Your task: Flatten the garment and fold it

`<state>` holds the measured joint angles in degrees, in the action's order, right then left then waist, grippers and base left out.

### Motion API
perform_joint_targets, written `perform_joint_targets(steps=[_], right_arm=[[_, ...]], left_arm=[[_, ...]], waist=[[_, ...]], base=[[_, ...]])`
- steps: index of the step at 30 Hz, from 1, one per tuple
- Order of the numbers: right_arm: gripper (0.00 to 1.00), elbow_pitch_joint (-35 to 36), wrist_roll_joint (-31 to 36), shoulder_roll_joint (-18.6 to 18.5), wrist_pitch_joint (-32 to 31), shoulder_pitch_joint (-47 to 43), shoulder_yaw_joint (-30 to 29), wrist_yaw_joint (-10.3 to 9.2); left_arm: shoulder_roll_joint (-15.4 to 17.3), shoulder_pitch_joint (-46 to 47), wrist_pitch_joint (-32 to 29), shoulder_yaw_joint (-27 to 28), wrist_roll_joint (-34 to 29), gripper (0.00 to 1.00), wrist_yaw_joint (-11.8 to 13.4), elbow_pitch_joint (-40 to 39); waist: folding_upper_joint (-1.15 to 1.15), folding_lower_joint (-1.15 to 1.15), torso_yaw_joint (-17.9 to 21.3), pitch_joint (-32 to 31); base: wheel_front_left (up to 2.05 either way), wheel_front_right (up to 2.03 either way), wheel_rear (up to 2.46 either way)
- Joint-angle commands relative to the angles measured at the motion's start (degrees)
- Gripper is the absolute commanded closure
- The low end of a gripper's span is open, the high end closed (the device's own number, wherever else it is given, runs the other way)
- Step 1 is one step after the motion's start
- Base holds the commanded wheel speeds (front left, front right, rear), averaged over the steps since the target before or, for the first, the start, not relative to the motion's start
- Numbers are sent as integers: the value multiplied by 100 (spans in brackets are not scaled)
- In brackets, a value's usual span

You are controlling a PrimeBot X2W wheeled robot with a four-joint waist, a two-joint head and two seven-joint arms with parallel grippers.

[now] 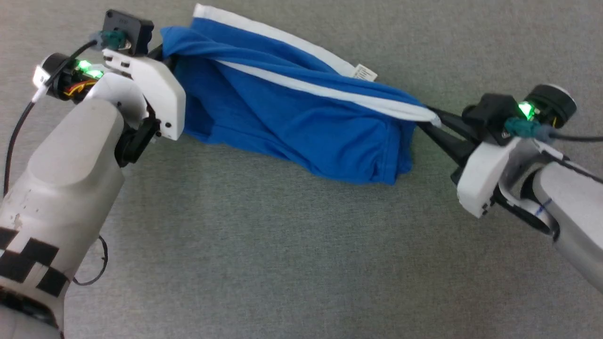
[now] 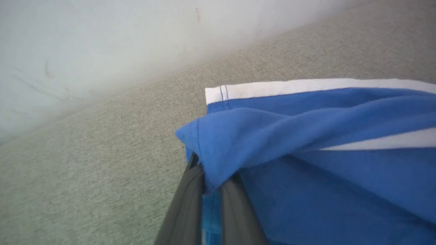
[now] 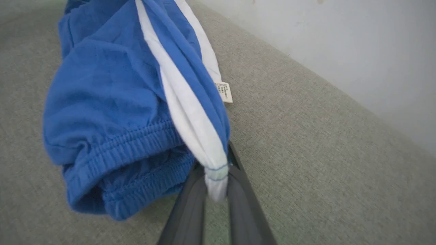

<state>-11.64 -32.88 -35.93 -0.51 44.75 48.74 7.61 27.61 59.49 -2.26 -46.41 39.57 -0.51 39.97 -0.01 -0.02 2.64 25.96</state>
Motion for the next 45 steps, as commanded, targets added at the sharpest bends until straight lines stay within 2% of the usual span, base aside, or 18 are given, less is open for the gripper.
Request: perform_joint_targets(steps=[1,6,11,12,13,14,15,22,27,30,38,41,45], right_arm=[[100,-275,-140,104,-63,284,149,-12],[100,-818,-346,238,-110,716,643,-12],[100,-1046,-544,271,116,832,868,-12],[74,-1087,-564,262,212,840,878,-12],[70,-1114,-581,244,296,833,888,-12],[57,-1131,-594,221,396,814,876,-12],[0,-1141,-603,195,498,782,834,-12],[0,-809,-463,-83,932,301,488,-12],[0,-448,-235,-206,901,-125,99,-12],[0,-219,-118,-199,778,-334,-109,-12],[0,237,117,-58,449,-624,-465,-12],[0,326,156,5,357,-653,-506,-12],[0,349,172,108,286,-647,-498,-12]], left_arm=[[-104,213,-168,-92,-68,100,-86,379],[-302,429,-518,-316,-84,100,-386,1052],[-440,454,-545,-413,-27,100,-534,1372],[-463,457,-488,-432,-29,100,-554,1424],[-483,462,-408,-451,-39,100,-568,1466],[-505,461,-332,-471,-49,63,-581,1503],[-525,467,-238,-472,-45,0,-592,1526],[-482,582,109,-582,-70,0,-659,1516],[-317,734,-189,-667,79,0,-688,1315],[-217,831,-733,-842,228,0,-694,1129],[85,1004,-2725,-1262,1068,0,-696,608],[146,1038,-3251,-1372,1287,0,-697,496],[234,1067,-3647,-1553,1312,0,-697,524]], waist=[[1,2,283,411],[1,2,297,474],[1,2,240,349],[1,2,216,285],[1,2,189,215],[1,2,161,127],[1,2,131,37],[1,2,-70,-654],[1,2,-114,-958],[1,2,-88,-1028],[1,2,135,-914],[1,2,254,-809],[1,2,411,-671]], base=[[0,0,0],[0,0,0],[0,0,0],[0,0,0],[0,0,0],[0,0,0],[0,0,0],[0,0,0],[0,0,0],[0,0,0],[0,0,0],[0,0,0],[0,0,0]])
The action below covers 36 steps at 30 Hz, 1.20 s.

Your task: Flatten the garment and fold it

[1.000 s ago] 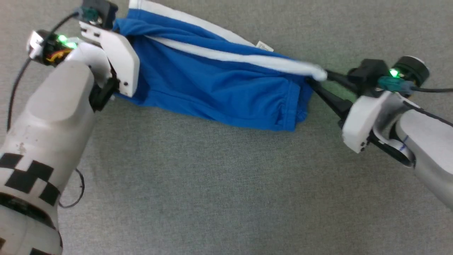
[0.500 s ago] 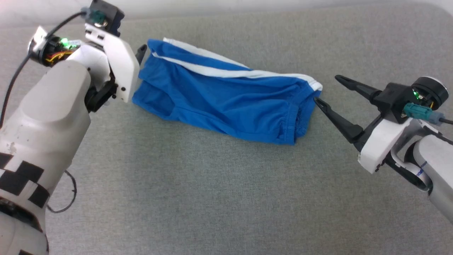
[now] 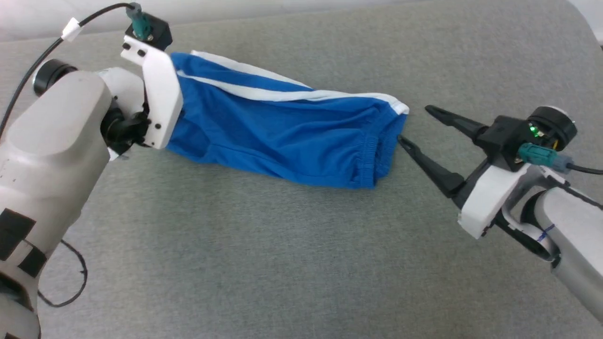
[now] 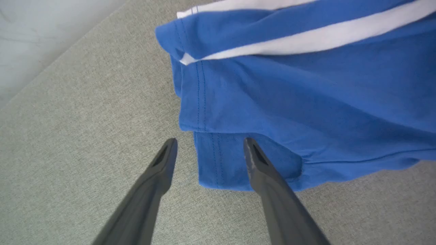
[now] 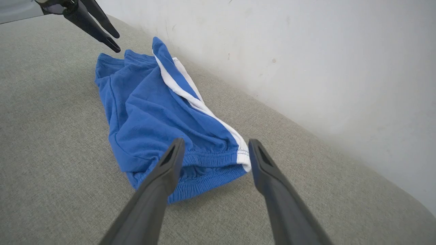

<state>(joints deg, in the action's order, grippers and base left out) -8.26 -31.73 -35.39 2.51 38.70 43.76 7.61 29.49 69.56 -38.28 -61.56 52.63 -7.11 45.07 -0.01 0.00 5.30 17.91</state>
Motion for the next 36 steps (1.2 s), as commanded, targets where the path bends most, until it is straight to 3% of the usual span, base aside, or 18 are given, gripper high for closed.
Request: perform_joint_targets(steps=[1,11,13,20,26,32,36], right_arm=[[0,12,54,78,-33,-33,26,-12],[0,-173,-48,259,19,206,118,-12],[0,-208,-97,248,-6,281,105,-12],[0,-146,-642,-3,-844,1011,325,-12],[0,-236,-2204,-50,-2797,1738,889,-12],[0,-972,-2924,385,-4096,2015,1152,-12],[0,-1598,-3048,868,-4308,2005,1123,-12]], left_arm=[[56,48,-140,-77,14,0,-37,55],[162,-263,-784,-611,55,0,-37,173],[161,-304,-754,-645,130,100,-37,102],[173,-352,-410,-738,341,100,-37,-81],[172,-434,-133,-779,492,100,-37,-120],[160,-437,69,-834,544,100,-37,-104],[128,-404,184,-872,562,100,-37,-103]], waist=[[1,0,182,168],[1,0,342,353],[1,0,307,329],[1,0,147,25],[1,0,76,-107],[1,0,50,-83],[1,0,2,-40]], base=[[0,0,0],[0,0,0],[0,0,0],[0,0,0],[0,0,0],[0,0,0],[0,0,0]])
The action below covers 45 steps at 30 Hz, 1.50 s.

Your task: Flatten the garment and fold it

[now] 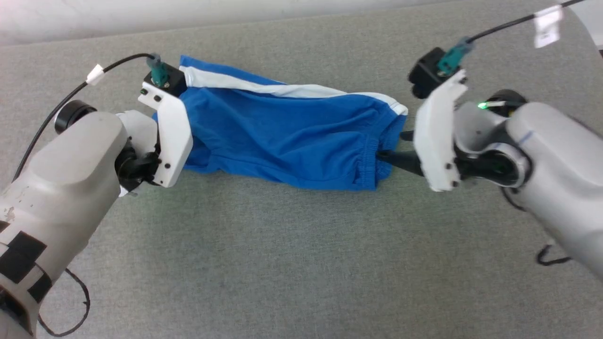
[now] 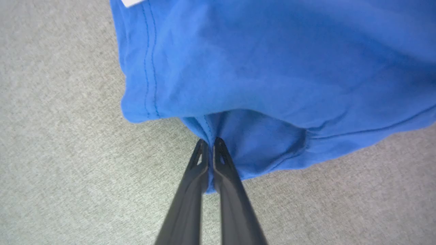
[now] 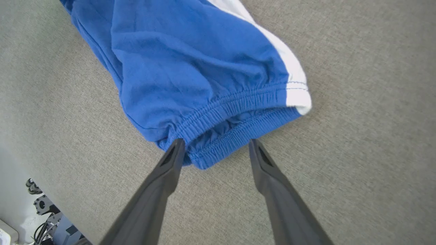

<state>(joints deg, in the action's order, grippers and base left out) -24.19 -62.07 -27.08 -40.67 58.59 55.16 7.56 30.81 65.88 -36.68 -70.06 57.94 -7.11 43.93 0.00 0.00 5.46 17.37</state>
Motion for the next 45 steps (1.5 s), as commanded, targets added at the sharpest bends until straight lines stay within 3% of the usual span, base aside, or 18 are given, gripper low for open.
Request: perform_joint_targets(steps=[1,8,16,17,18,23,28,39,45], right_arm=[[0,-192,-3,161,25,12,-48,-8],[0,-1441,178,1013,218,-70,-139,-8],[0,-2225,452,1427,347,-430,293,-8],[63,-2230,446,1430,361,-436,335,-8],[100,-2219,414,1427,399,-426,343,-8],[100,-2151,258,1316,674,-279,299,-8],[100,-1610,-22,988,982,-323,341,-8],[100,83,-362,-390,1630,-1009,783,-8],[100,725,-318,-1059,1889,-1570,1127,-8]], left_arm=[[-5,-21,42,-32,36,100,-37,10],[-54,118,147,-85,16,100,-37,66],[-204,159,275,-131,61,100,-37,199],[-202,146,286,-137,75,100,-37,217],[-196,128,302,-140,97,100,-37,239],[-168,-50,501,-87,311,100,-37,314],[-90,-258,871,-88,416,100,-37,131],[436,-1093,1722,-114,474,100,-8,-843],[772,-2067,2179,-134,549,100,406,-1784]], waist=[[0,0,-28,34],[0,0,-141,220],[0,0,-249,330],[0,0,-244,323],[0,0,-233,306],[0,0,-170,91],[0,0,-223,-252],[0,0,-497,-958],[0,0,-626,-1206]], base=[[0,0,0],[0,0,0],[0,0,0],[0,0,0],[0,0,0],[0,0,0],[0,0,0],[0,0,0],[0,0,0]])
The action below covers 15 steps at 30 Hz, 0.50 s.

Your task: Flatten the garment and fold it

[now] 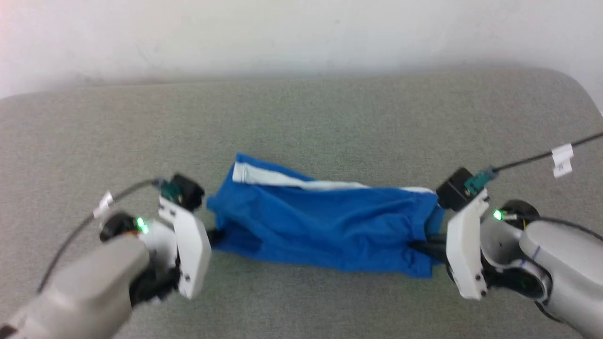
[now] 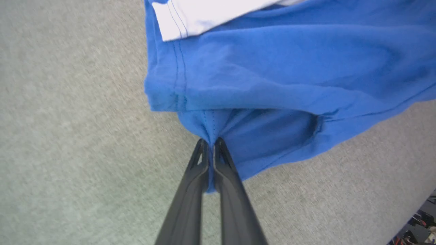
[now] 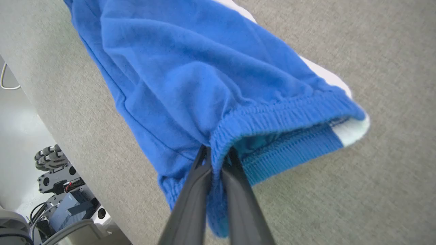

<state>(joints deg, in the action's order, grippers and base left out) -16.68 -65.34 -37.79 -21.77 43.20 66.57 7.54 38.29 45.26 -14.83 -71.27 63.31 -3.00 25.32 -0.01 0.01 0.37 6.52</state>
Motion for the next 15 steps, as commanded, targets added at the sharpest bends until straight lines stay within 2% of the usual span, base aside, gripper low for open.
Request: perform_joint_targets(steps=[1,7,15], right_arm=[[100,28,17,-66,49,-113,14,-5],[100,26,99,-343,111,-457,183,-5],[100,-556,80,-150,74,-768,277,-5]], left_arm=[[55,-184,60,-17,45,100,88,-74],[143,-1042,404,-31,261,100,505,-682],[-49,-1416,558,-51,371,100,626,-609]], waist=[[1,-1,-137,-146],[1,-1,-219,-179],[1,-1,-255,22]], base=[[0,0,0],[0,0,0],[0,0,0]])
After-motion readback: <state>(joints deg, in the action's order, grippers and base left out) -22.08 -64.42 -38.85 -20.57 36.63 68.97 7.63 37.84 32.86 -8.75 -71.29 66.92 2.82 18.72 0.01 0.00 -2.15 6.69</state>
